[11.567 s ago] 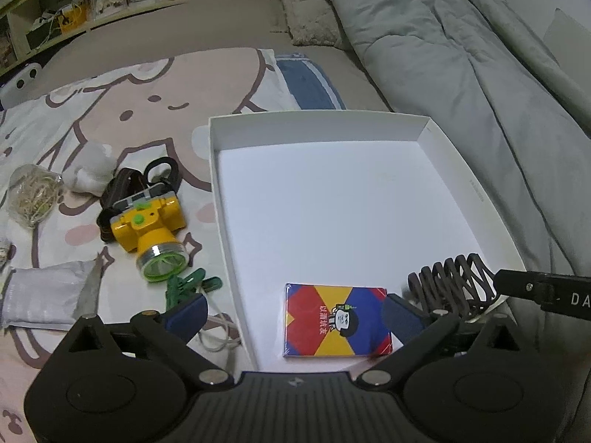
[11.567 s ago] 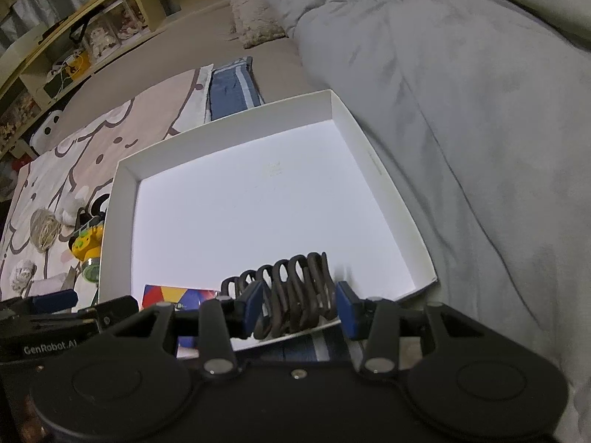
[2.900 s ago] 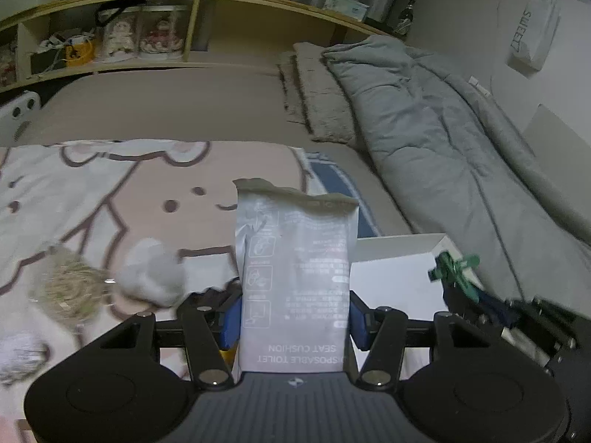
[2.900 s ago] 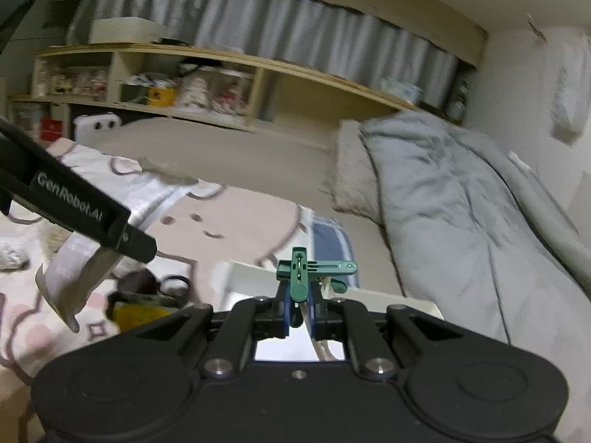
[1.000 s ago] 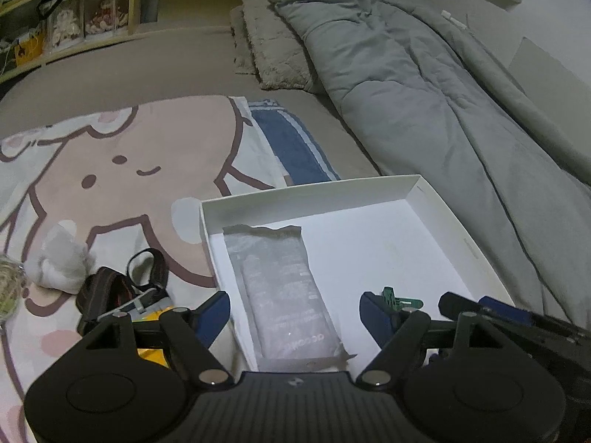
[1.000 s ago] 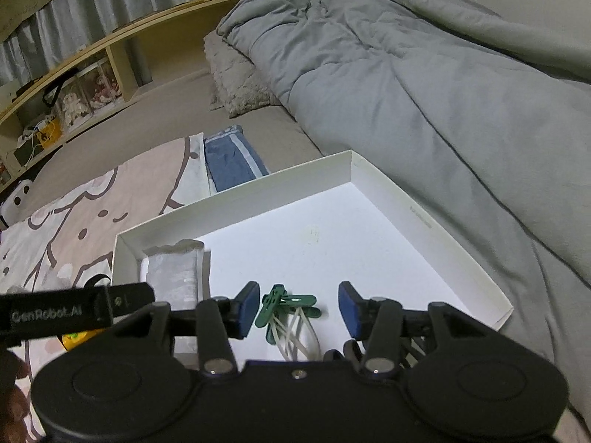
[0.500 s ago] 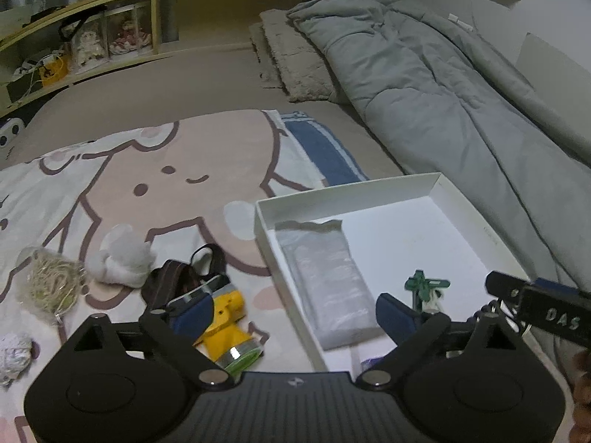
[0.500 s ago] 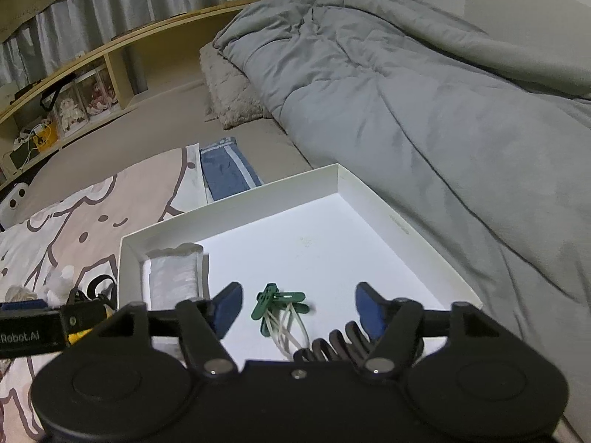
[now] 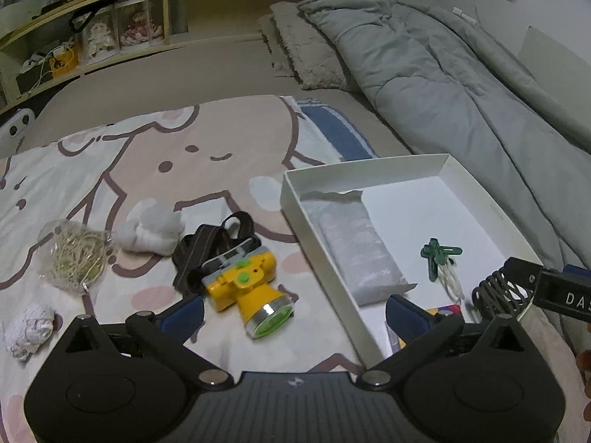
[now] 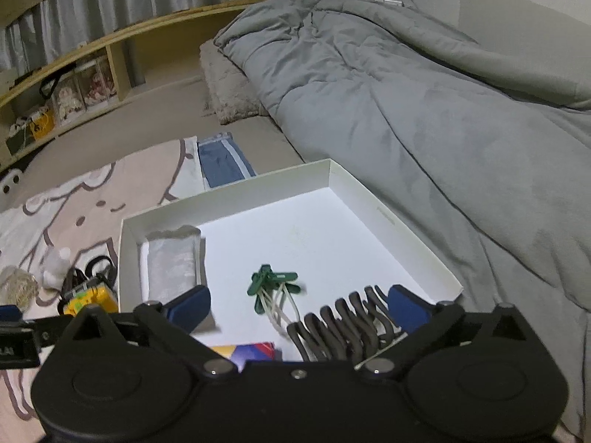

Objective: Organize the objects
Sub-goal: 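Move both tools back over the remaining items on the bed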

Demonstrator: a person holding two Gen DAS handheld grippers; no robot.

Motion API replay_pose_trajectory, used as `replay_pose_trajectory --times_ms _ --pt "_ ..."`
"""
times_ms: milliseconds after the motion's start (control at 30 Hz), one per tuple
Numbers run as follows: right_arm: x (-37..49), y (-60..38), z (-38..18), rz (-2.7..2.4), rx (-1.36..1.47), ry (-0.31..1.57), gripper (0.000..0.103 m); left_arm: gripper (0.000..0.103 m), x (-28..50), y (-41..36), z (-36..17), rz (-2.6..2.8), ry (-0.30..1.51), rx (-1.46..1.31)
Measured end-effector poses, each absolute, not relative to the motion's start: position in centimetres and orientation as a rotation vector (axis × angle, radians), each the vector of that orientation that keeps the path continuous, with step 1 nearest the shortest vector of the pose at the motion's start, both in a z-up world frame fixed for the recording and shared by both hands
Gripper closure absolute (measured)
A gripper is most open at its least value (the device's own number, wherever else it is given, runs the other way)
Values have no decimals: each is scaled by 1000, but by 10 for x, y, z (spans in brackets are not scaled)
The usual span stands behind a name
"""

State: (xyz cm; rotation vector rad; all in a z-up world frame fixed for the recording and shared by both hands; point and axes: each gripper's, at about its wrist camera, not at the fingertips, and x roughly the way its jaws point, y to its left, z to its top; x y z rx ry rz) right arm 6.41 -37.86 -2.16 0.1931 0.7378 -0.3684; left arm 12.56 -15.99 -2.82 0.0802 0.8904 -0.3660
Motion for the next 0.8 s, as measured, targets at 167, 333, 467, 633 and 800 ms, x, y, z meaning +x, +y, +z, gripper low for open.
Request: replay_pose_trajectory --times_ms 167,333,467,633,800 --pt "60 -373 -21 -373 188 754 0 0 122 -147 -30 -353 891 60" --pt "60 -363 -21 -354 166 776 0 0 121 -132 -28 -333 881 41" --pt "62 -356 -20 -350 132 776 0 0 121 -118 -25 -314 866 17" --pt "70 -347 -17 -315 155 751 0 0 124 -95 -17 -269 841 0" --pt "82 -325 -12 -254 132 732 0 0 127 -65 -9 -209 818 -12"
